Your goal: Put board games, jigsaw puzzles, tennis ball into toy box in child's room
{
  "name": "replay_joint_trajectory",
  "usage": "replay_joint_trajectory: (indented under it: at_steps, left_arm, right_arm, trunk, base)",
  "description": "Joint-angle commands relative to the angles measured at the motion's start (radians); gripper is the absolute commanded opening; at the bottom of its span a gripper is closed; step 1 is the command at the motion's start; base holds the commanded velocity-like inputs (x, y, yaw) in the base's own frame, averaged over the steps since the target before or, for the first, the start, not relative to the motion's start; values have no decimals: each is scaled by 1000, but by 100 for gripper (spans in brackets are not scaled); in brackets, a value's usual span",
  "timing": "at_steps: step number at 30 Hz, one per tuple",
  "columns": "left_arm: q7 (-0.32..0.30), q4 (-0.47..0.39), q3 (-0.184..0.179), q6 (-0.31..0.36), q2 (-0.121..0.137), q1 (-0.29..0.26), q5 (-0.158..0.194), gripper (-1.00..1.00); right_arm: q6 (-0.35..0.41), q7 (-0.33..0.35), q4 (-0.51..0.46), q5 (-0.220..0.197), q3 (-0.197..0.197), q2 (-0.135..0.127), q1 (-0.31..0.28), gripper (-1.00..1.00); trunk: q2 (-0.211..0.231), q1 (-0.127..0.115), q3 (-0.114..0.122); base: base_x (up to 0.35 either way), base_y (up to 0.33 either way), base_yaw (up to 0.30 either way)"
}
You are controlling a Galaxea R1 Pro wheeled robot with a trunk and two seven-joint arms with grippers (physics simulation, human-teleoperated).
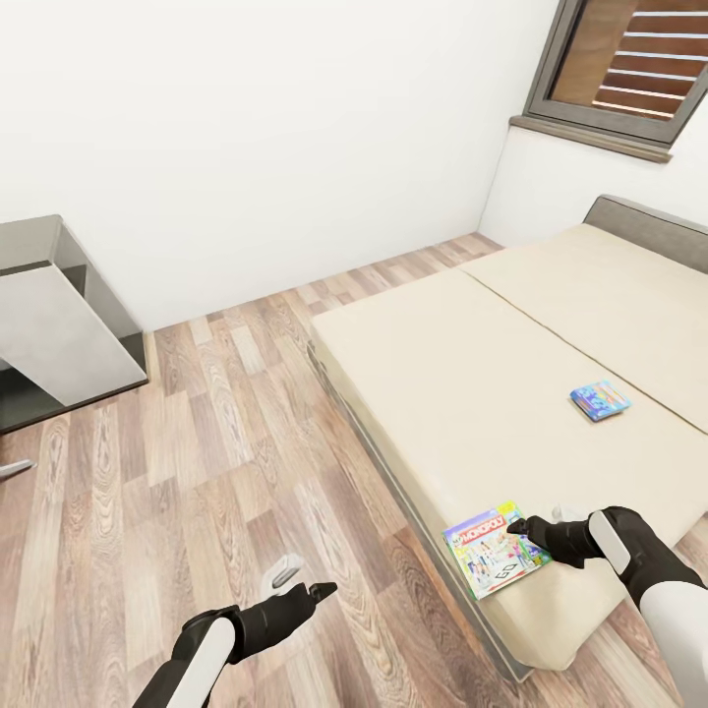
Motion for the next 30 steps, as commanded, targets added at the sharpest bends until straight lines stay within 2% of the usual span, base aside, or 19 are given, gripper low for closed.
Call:
replay_joint_trajectory:
  at_steps: [1, 20, 30]
  left_arm:
    - [-2, 0, 1, 4, 0, 0, -1, 100]
    - [-2, 0, 1, 5, 0, -1, 0, 100]
    - [-4, 1, 0, 4, -2, -3, 0, 100]
  right_arm:
    - [4, 8, -1, 14, -5, 0, 0, 100]
    - [3, 8, -1, 14, -6, 0, 0, 100]
    - [3, 8, -1, 14, -6, 0, 0, 100]
  trunk:
    - [0, 0, -1]
    - [0, 0, -1]
    - [0, 0, -1]
  base:
    - [-1, 0, 0]
    - [-1, 0, 0]
    - [-116, 53, 0]
